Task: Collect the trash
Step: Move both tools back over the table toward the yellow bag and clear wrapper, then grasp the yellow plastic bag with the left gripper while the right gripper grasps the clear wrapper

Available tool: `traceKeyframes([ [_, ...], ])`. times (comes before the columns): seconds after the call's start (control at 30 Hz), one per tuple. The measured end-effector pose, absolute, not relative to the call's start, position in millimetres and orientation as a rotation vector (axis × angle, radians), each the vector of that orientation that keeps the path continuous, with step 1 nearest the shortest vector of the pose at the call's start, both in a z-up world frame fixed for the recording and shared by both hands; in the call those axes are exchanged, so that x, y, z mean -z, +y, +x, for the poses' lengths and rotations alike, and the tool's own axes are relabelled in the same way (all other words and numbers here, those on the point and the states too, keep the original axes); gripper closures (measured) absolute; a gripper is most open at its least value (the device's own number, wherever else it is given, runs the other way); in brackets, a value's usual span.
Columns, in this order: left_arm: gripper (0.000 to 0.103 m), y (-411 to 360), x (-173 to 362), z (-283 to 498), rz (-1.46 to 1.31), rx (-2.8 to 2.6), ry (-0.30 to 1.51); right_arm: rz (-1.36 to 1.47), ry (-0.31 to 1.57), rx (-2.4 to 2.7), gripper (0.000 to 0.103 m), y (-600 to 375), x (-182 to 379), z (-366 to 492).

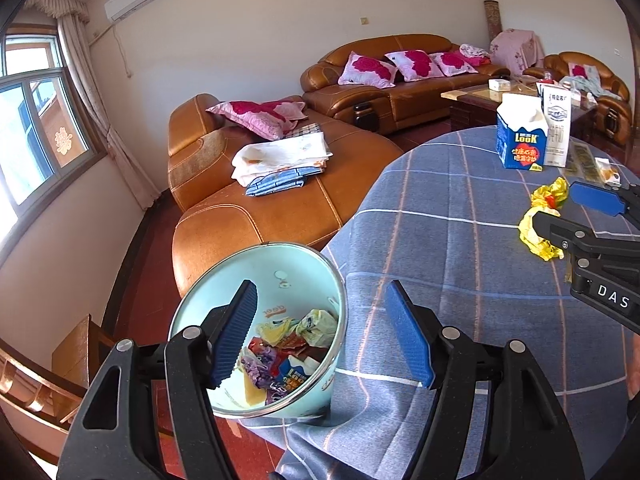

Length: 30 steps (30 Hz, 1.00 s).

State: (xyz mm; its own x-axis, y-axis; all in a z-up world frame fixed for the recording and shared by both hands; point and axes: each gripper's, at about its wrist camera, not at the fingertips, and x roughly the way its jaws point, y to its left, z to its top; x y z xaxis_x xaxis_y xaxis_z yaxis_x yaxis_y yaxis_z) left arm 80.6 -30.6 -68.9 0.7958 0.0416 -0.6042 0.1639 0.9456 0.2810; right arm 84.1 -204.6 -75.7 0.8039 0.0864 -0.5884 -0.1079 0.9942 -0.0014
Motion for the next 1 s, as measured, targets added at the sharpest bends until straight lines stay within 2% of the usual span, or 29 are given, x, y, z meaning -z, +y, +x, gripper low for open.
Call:
traceKeyframes([
  [0.1, 0.033, -43.6, 69.5, 80.2, 0.348, 0.093, 0.637, -0.036, 0.635, -0.074, 0.043, -219.5, 77.8, 76.5],
  [0.6, 0.032, -109.1, 98.8, 100.2, 0.388, 0.229, 0.682, 0.003, 0.728, 0.073, 0.042, -294.8, 96.7, 40.3],
  [1.0, 0.032, -115.9, 109.5, 115.8, 0.360, 0.252, 0.733, -0.036, 0.843, -0.029, 0.042, -289.9, 113.6, 33.3],
])
